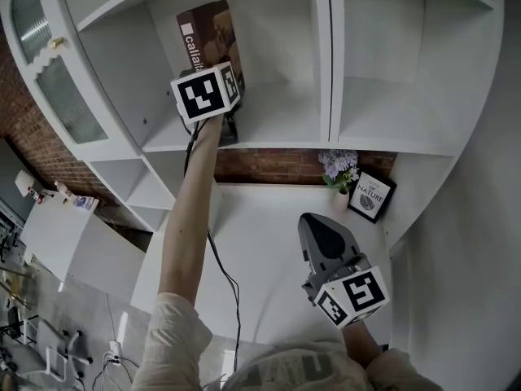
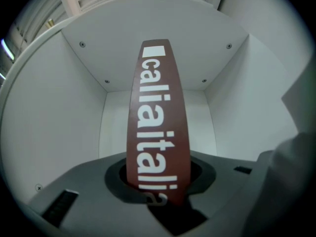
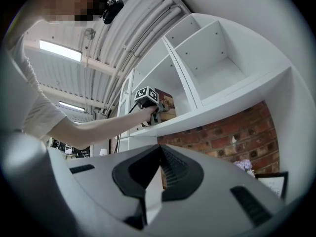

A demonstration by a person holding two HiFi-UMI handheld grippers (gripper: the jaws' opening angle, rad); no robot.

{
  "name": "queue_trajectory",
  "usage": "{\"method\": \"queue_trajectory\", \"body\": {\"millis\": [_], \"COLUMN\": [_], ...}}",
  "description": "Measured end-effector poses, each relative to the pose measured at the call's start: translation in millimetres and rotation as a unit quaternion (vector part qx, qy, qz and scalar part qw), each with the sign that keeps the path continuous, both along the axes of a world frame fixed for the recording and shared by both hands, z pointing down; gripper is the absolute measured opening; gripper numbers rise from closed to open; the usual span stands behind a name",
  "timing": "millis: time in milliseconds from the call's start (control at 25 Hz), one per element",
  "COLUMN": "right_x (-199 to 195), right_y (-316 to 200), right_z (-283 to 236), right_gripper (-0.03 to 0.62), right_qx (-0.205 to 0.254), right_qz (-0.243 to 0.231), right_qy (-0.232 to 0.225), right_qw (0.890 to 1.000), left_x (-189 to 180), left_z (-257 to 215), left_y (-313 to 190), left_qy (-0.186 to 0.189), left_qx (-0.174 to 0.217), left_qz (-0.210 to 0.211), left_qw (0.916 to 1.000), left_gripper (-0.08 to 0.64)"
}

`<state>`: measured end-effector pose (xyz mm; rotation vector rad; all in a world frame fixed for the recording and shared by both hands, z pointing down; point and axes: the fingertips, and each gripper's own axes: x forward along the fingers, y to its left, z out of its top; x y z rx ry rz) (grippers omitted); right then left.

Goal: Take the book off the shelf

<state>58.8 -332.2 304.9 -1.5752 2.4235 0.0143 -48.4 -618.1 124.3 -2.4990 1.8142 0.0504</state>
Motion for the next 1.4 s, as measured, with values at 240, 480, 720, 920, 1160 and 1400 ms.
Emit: {"method": "queue_trajectory", "body": {"millis": [240,480,720,920,1160,1400], "right_x": [-27.1,-69.6,-107.2,-132.3,-149.4,-162.2], "right_y": [12.3,25.6,32.9,34.1,42.5,49.0], "right_z": [-20.0,-23.8,-4.9,18.1,38.2,43.6], "right_gripper": [0.015,0.015,0.015,0.015,0.015,0.015], "right_qx": [0.013,0.015,-0.004,-0.016,0.001,0.004], "right_qz": [-0.018,-0.063,-0.094,-0.111,-0.124,-0.133], "right_qy": [0.012,0.029,0.046,0.067,0.097,0.111], "right_qw": [1.0,0.997,0.995,0.991,0.987,0.985], "left_x": [-15.5,-45.6,-103.0,-142.3,-162.3,-182.1], "left_z": [-4.8,-6.7,38.2,103.8,179.8,213.5], "left_y": [45.0,133.1,252.9,325.3,360.6,373.0], "left_qy": [0.001,0.038,0.047,0.066,0.059,0.084], "left_qx": [0.028,0.097,0.174,0.165,0.115,0.074], "left_qz": [0.004,0.039,-0.016,-0.073,-0.156,-0.184], "left_qw": [0.9996,0.9938,0.9835,0.9815,0.9793,0.9765], "left_gripper": [0.155,0.155,0.155,0.155,0.155,0.155]}}
